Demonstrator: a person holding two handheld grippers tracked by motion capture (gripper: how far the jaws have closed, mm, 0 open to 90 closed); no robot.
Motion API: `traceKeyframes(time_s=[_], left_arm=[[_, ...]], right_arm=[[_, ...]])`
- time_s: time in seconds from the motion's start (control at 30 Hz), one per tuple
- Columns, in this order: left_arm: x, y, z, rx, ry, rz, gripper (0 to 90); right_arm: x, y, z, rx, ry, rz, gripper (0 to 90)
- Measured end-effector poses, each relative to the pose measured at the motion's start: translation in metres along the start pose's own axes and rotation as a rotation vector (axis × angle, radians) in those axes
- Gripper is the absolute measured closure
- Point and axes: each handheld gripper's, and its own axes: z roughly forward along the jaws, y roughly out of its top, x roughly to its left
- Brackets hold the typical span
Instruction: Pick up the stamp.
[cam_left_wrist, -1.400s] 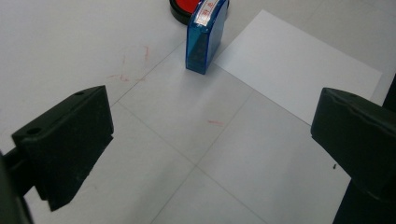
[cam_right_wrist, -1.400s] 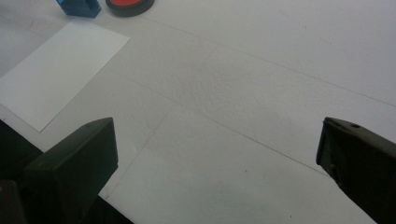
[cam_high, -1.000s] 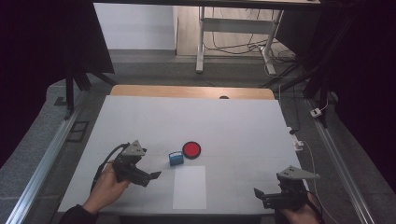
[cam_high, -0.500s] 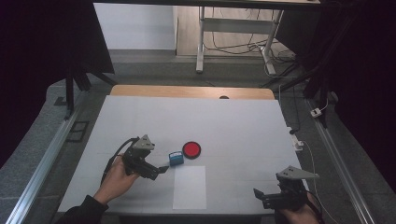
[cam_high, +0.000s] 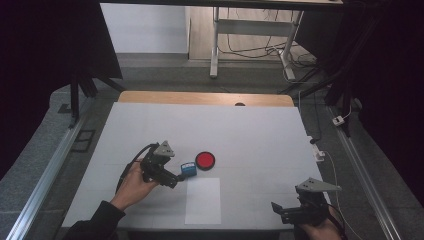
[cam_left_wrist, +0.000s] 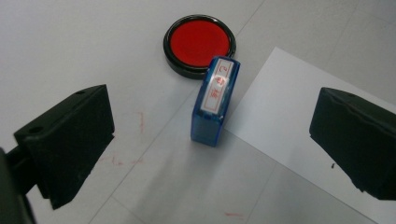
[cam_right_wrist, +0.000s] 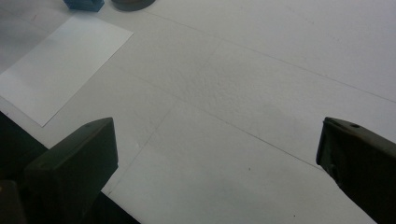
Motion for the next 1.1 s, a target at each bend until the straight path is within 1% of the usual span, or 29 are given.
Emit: traceKeyframes(time_s=[0.23,0.27,0.33,0.47,0.6,0.77,0.93,1.03,1.1], left_arm=[[0.004,0.006,0.011,0.016,-0.023,0.022,1.0],[0.004,0.007,0.011,0.02,-0.028,0.03,0.8],[0.005,0.009,0.014,0.02,-0.034,0.031,0.6],[0.004,0.014,0.02,0.028,-0.045,0.046,0.0],[0.002,0.019,0.027,0.047,-0.052,0.07,0.0],[0.002,0.024,0.034,0.062,-0.057,0.084,0.0],[0.003,0.022,0.036,0.079,-0.061,0.092,0.0],[0.005,0.019,0.038,0.077,-0.067,0.083,0.0],[0.006,0.018,0.04,0.09,-0.061,0.084,0.0]], right_arm=[[0.0,0.0,0.0,0.002,0.003,-0.001,0.0],[0.0,0.0,0.0,0.003,0.003,-0.001,0.0],[0.0,0.0,0.0,0.006,0.004,-0.001,0.0],[0.0,0.0,0.0,0.009,0.003,-0.004,0.0],[0.0,0.0,0.001,0.008,0.007,-0.003,0.0],[0.0,0.0,0.001,0.009,0.007,-0.003,0.0],[0.0,0.0,0.001,0.009,0.01,-0.007,0.0],[0.0,0.0,0.001,0.01,0.011,-0.008,0.0],[0.0,0.0,0.001,0.01,0.011,-0.01,0.0]])
